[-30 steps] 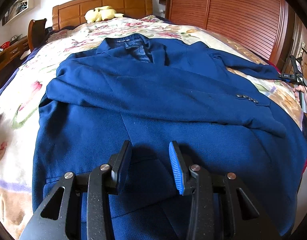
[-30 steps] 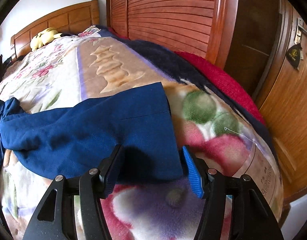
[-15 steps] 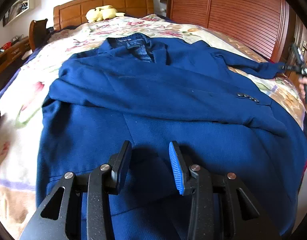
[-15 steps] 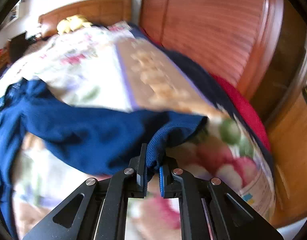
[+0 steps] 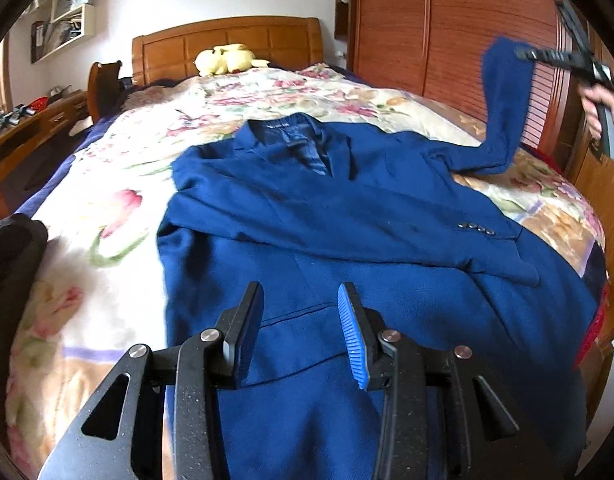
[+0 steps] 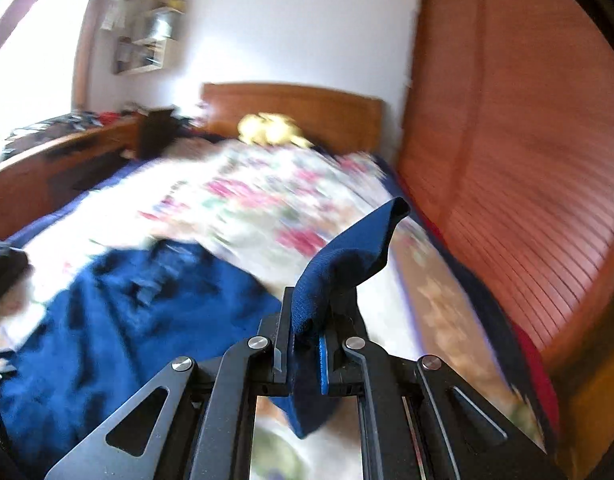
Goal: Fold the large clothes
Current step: 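Grasp the sleeve cuff with the right tool and lift it up, then lay the lifted sleeve across the jacket front and open the right tool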
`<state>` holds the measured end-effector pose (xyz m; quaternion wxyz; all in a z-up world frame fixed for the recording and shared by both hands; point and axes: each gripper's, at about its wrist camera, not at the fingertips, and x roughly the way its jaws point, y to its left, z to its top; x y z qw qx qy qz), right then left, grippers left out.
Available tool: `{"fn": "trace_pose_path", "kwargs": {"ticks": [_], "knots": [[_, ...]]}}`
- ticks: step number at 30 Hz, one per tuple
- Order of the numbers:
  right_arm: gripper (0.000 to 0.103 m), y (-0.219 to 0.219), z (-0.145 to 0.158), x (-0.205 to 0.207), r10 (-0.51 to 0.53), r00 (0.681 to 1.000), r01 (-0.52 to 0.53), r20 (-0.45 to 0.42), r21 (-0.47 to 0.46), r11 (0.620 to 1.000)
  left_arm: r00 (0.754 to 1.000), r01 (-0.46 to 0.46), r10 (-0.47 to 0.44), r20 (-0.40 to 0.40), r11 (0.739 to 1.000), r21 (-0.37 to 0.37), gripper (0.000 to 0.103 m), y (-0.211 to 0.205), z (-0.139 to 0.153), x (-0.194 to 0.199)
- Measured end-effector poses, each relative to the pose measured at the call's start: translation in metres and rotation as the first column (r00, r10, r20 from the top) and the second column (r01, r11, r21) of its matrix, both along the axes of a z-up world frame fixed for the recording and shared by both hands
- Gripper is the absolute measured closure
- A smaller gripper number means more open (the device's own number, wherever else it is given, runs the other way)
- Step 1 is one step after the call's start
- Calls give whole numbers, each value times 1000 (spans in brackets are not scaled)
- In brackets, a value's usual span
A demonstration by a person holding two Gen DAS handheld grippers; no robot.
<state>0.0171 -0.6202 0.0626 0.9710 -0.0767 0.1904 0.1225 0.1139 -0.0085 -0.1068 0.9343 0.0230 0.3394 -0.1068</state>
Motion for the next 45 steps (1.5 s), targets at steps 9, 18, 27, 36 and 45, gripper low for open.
{"fn": "trace_pose_path", "kwargs": {"ticks": [9, 18, 27, 36, 45], "knots": [[95, 130, 45, -61, 347, 934, -348, 82, -6, 938, 998, -52, 52, 33, 999, -6, 63, 26, 11, -23], [95, 151, 35, -44, 419, 908, -419, -8, -14, 908, 997, -70, 70, 37, 998, -5, 63, 35, 9, -31], [57, 159, 64, -30, 453, 891, -453, -39, 8, 892, 996, -73, 73, 42, 997, -1, 63, 35, 10, -35], [57, 135, 6, -20, 414, 903, -420, -116, -38, 907, 997, -71, 71, 32, 997, 1, 63, 29, 9, -31], [57, 108, -54, 6, 329, 916, -344, -228, -28, 938, 999, -48, 48, 12, 999, 17, 63, 11, 3, -21]]}}
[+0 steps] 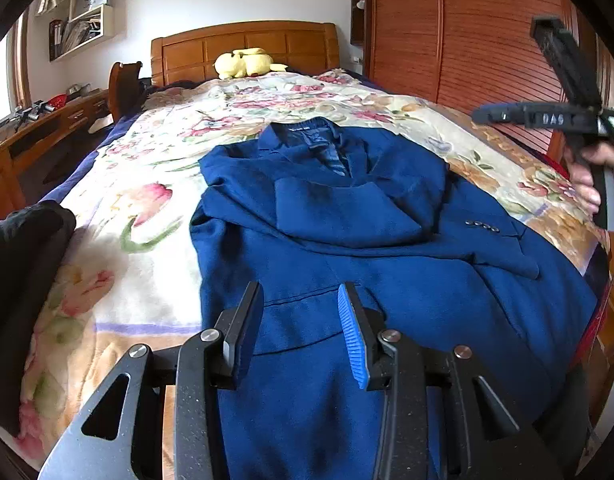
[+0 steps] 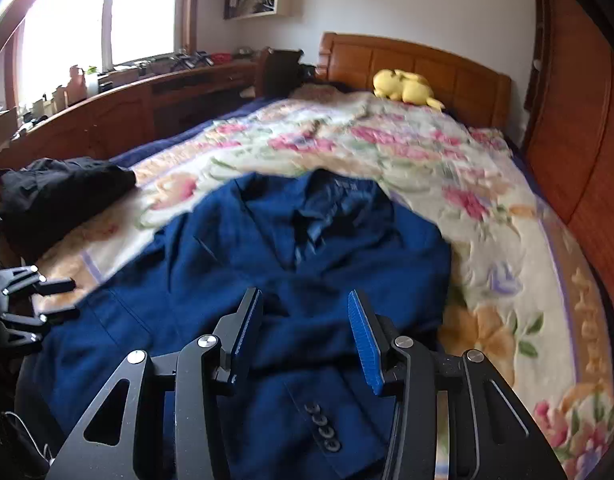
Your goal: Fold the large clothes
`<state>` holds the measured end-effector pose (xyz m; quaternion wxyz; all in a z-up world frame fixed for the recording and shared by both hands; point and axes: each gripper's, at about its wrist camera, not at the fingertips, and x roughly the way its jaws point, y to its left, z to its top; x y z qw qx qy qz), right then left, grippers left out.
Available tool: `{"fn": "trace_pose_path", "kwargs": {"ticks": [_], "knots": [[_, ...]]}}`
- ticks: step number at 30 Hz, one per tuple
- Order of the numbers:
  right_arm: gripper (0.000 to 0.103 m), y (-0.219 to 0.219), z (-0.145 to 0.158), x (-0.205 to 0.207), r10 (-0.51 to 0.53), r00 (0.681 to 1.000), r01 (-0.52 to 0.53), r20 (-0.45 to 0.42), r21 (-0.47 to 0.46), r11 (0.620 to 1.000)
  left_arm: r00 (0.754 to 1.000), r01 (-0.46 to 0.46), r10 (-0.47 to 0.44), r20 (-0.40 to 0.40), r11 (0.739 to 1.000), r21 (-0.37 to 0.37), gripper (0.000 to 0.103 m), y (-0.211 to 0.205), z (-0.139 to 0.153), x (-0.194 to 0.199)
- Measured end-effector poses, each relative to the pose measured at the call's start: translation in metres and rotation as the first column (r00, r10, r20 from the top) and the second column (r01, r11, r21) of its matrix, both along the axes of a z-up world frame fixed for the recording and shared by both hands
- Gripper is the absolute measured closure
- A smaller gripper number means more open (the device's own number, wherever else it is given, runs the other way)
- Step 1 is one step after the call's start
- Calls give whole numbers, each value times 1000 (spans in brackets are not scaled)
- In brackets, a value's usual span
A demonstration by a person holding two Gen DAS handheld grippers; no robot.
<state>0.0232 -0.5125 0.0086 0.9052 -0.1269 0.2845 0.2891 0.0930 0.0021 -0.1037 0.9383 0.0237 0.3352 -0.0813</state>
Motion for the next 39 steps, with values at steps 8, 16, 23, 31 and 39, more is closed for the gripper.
{"fn": "trace_pose_path", "kwargs": {"ticks": [8, 16, 23, 31, 39], "knots": [[57, 19, -27, 17, 4, 997, -3, -78, 11, 1000, 1000, 5, -5, -23, 1000, 0, 63, -7, -8, 0], [57, 93, -54, 35, 103, 980, -99, -170, 34, 995, 999, -27, 28, -40, 1000, 10, 63, 5, -12, -7], [57, 148, -71, 68, 75, 969, -73, -235, 21, 997, 997, -60, 61, -39, 998, 13, 63, 21, -13, -15], [79, 156, -85, 77, 95, 948, -80, -303, 63, 995, 996, -81, 81, -37, 997, 14, 63, 32, -13, -17], [99, 153, -66, 30, 265, 932, -234, -247, 148, 961, 994, -104, 104, -24, 995, 12, 63, 42, -10, -22]]}}
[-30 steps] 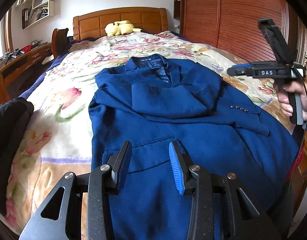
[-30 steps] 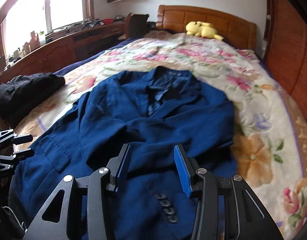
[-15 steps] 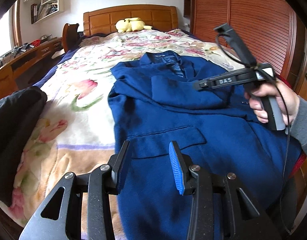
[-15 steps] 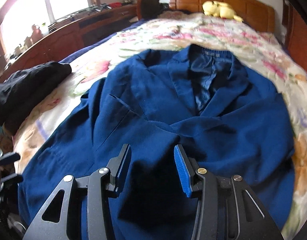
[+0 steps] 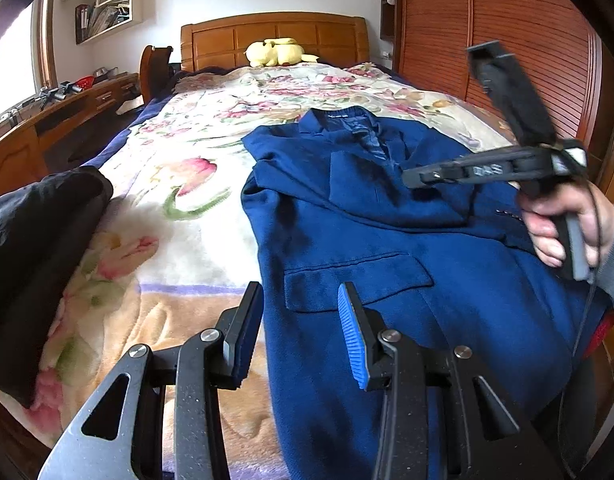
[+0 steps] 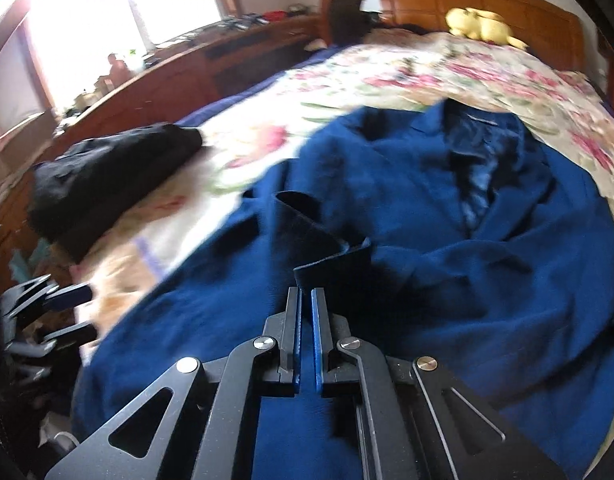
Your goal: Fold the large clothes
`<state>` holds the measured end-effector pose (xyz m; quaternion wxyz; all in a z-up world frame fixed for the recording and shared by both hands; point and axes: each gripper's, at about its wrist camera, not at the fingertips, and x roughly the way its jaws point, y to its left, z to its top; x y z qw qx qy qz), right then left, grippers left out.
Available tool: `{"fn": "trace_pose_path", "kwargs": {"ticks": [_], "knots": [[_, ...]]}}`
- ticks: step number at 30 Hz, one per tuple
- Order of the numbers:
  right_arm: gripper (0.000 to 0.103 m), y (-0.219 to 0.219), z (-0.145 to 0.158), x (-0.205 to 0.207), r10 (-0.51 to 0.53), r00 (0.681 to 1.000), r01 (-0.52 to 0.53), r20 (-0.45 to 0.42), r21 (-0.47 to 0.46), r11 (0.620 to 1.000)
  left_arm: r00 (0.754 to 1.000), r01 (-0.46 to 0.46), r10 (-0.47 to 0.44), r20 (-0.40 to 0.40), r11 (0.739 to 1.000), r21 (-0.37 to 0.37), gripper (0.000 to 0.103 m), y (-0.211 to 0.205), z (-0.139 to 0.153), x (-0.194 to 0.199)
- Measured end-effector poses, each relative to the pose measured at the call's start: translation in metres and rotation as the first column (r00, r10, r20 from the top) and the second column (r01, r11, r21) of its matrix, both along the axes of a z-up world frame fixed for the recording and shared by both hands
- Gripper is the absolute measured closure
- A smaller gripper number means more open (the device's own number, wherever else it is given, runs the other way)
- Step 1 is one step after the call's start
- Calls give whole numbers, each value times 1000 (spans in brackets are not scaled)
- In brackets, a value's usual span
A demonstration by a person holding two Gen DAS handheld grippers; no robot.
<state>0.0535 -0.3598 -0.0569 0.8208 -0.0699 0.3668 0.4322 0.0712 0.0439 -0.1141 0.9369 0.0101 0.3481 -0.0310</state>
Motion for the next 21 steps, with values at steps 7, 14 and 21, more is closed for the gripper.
{"fn": "trace_pose_path", "kwargs": {"ticks": [7, 14, 21], "knots": [[99, -4, -10, -50, 105, 994, -105, -15, -1, 994, 1000, -22, 22, 9, 1000, 0, 63, 8, 2, -4], [77, -23, 7, -44, -11, 995, 15, 102, -39, 999, 1000, -24, 24, 11, 1000, -6, 63, 12, 1, -5], [47, -23, -7, 17, -166, 982, 174, 89, -96, 980, 1000, -18, 18, 7, 1000, -8, 63, 10, -1, -4]]}}
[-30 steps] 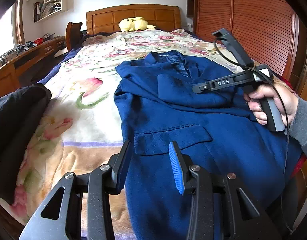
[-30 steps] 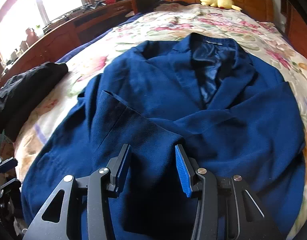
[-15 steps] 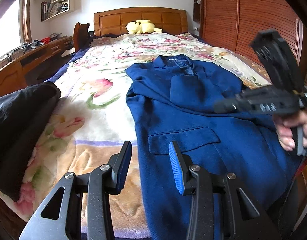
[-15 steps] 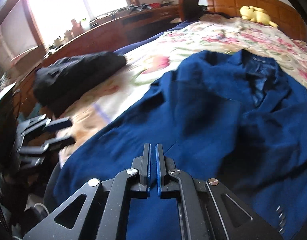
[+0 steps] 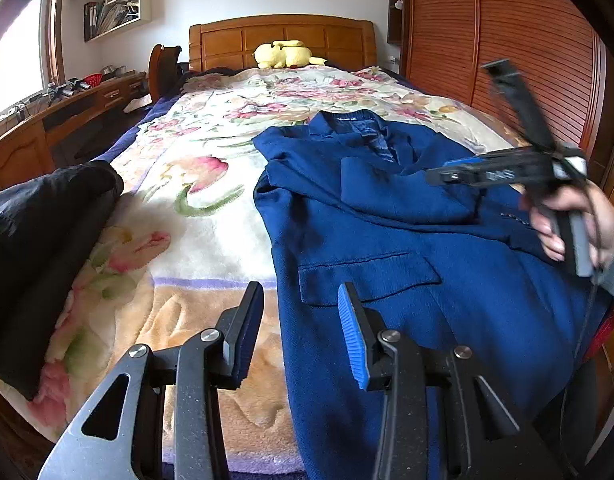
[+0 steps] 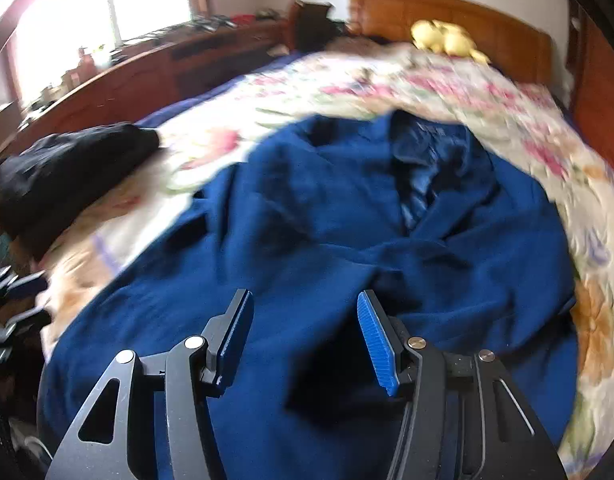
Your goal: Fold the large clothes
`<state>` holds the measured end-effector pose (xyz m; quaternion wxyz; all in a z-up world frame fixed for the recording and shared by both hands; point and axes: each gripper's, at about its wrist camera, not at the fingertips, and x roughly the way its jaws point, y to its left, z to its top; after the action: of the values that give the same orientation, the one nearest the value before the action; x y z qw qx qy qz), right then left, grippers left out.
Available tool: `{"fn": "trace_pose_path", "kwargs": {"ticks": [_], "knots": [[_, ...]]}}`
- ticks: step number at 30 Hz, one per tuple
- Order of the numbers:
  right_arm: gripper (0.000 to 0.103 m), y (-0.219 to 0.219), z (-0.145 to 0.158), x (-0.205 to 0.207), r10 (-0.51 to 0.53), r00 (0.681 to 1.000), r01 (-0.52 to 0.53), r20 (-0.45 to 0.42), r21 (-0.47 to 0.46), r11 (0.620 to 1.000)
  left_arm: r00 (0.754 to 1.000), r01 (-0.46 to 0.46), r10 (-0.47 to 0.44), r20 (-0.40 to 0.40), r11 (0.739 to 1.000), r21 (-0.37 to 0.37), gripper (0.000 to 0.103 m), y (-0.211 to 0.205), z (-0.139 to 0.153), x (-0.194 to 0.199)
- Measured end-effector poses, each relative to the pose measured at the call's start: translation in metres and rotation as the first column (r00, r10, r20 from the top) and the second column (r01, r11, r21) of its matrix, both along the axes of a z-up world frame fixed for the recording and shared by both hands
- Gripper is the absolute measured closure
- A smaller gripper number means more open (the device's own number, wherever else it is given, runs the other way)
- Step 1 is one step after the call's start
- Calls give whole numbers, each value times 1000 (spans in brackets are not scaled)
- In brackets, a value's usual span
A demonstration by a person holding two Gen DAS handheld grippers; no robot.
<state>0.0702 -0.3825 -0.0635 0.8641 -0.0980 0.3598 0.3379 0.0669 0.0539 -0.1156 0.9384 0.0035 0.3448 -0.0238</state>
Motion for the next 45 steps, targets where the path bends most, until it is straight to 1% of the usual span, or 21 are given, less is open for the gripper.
{"fn": "trace_pose_path", "kwargs": {"ticks": [5, 6, 7, 8, 9, 13, 19, 22, 23, 25, 27, 30, 31, 35, 38, 41, 45], "knots": [[47, 9, -25, 42, -45, 989, 50, -142, 31, 998, 1000, 1, -1, -7, 1000, 2, 63, 0, -2, 1], [60, 13, -25, 44, -40, 987, 46, -157, 39, 998, 1000, 0, 0, -9, 1000, 3, 63, 1, -3, 1], [81, 14, -26, 44, -26, 986, 35, -164, 50, 998, 1000, -1, 1, -10, 1000, 5, 63, 1, -3, 1], [91, 16, -25, 41, -12, 988, 21, -151, 57, 998, 1000, -3, 3, -11, 1000, 6, 63, 2, -4, 2], [97, 19, -22, 38, 7, 991, 2, -133, 64, 998, 1000, -5, 5, -9, 1000, 6, 63, 4, -3, 2], [97, 20, -11, 6, 108, 992, -103, -68, 77, 992, 1000, -20, 20, -8, 1000, 4, 63, 9, -3, 2], [97, 23, -17, -43, 238, 968, -230, -77, 104, 968, 999, -33, 33, 2, 999, 3, 63, 15, -1, -2], [96, 27, -20, -61, 280, 957, -274, -69, 84, 958, 999, -33, 33, 5, 999, 3, 63, 15, 0, -4], [94, 28, -21, -66, 281, 958, -277, -64, 64, 959, 999, -32, 32, 6, 999, 3, 63, 15, 0, -4], [83, 26, -24, -73, 275, 959, -272, -63, 45, 961, 1000, -29, 29, 9, 1000, 4, 63, 14, 1, -6], [76, 20, -23, -78, 271, 961, -269, -55, 40, 962, 1000, -25, 25, 7, 1000, 1, 63, 13, 1, -7], [64, 3, -19, -79, 230, 973, -229, -32, 27, 973, 1000, -15, 15, -2, 1000, -8, 63, 13, 0, -6], [62, -4, -13, -82, 212, 977, -211, -26, 26, 977, 1000, -10, 10, -5, 1000, -10, 63, 12, -1, -5], [61, -37, -18, -81, 116, 993, -116, -6, 5, 993, 1000, 5, -5, -18, 1000, -9, 63, 9, -5, -4], [61, -67, -25, -83, 33, 999, -33, 6, -7, 999, 999, 13, -14, -29, 1000, -7, 63, 7, -9, -4], [61, -98, -30, -91, -46, 999, 46, 3, 3, 999, 999, 14, -14, -42, 1000, -7, 63, 6, -13, -4], [61, -134, -39, -103, -150, 989, 150, -3, 6, 989, 998, 10, -10, -56, 1000, -2, 63, 4, -18, -5]]}}
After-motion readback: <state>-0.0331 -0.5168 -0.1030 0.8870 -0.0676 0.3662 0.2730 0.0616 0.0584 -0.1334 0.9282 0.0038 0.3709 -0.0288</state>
